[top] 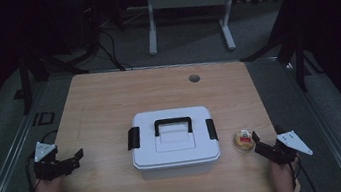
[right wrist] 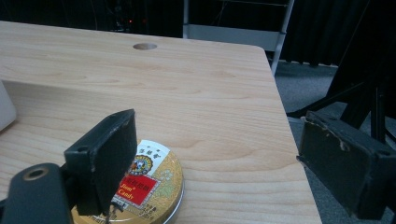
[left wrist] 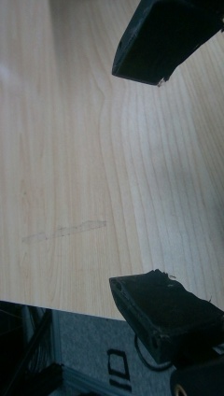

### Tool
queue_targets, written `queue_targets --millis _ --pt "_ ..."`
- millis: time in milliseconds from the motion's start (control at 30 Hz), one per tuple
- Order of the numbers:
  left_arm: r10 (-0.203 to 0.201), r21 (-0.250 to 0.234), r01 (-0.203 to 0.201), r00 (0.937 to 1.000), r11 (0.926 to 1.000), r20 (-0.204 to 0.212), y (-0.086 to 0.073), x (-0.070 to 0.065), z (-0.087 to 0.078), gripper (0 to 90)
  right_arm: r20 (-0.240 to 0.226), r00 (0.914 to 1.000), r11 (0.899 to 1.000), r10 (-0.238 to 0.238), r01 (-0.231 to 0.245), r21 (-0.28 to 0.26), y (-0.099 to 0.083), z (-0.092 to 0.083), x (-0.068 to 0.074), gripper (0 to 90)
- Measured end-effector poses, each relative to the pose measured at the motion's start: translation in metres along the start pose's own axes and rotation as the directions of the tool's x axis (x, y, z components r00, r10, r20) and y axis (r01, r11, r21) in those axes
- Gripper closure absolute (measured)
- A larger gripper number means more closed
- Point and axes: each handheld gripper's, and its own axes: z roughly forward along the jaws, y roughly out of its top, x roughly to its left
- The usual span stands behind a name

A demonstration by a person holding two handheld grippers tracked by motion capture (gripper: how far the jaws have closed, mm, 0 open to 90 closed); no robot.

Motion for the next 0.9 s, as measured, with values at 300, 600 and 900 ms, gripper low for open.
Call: queue_targets --millis 300,600,900 --pt "0.090 0.181 -0.102 0.9931 0.9782 0.075 0.017 -0.010 0.008 1.9 -0.011 0.9997 1.000 0.020 -0.020 0.009 -0.001 0.001 -0.002 11.3" --pt "0.186 0.336 -0.260 0.9538 0.9055 0.236 0.036 -0.025 0.019 2.0 -0.016 0.9999 1.000 0.006 -0.006 0.020 -0.001 0.002 -0.001 11.3" --pt "0.247 0.381 -0.387 0.8967 0.8398 0.368 0.041 -0.027 0.023 1.9 -0.023 0.9997 1.000 0.005 -0.005 0.026 -0.001 0.002 0.000 11.3"
